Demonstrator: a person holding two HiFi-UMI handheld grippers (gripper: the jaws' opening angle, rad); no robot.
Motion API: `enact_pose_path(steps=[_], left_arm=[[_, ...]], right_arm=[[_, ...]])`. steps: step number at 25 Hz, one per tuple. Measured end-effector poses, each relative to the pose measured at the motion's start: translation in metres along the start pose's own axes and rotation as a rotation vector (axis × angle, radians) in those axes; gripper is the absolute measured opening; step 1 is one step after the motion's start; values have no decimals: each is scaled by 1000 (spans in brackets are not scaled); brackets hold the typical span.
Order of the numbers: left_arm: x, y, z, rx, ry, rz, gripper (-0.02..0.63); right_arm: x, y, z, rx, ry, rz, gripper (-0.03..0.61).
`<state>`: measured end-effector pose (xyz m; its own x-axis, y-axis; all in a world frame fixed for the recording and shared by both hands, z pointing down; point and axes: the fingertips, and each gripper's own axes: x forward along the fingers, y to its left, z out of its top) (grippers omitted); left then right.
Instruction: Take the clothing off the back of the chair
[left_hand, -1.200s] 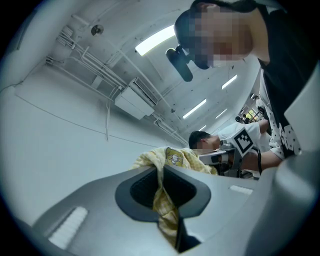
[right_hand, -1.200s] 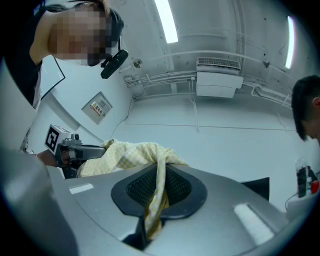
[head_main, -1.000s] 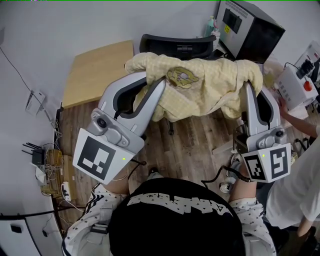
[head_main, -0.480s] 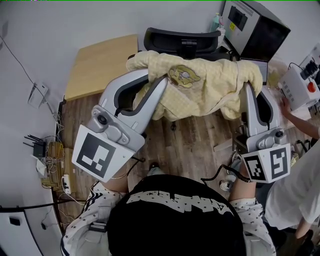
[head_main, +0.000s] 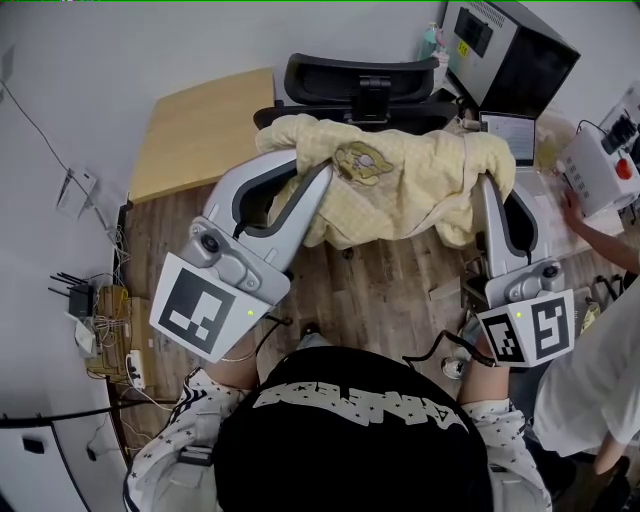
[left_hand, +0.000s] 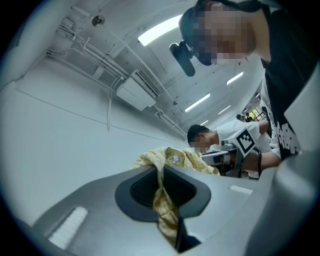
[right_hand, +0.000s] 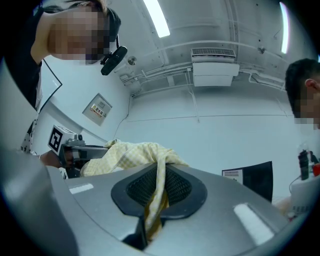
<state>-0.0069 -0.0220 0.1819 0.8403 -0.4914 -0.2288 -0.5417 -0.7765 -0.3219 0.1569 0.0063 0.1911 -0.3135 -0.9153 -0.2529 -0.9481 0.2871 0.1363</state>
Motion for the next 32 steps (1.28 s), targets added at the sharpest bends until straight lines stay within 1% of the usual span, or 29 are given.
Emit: enact_pose_path(steps=[13,32], left_arm=[[-2,-2,-19,-48,47,5,29],[-4,-3,-23,-48,57,9,29]], right_arm=[[-2,7,-22,38,56,8,44],[-3,8,-27,36,62,10,44]])
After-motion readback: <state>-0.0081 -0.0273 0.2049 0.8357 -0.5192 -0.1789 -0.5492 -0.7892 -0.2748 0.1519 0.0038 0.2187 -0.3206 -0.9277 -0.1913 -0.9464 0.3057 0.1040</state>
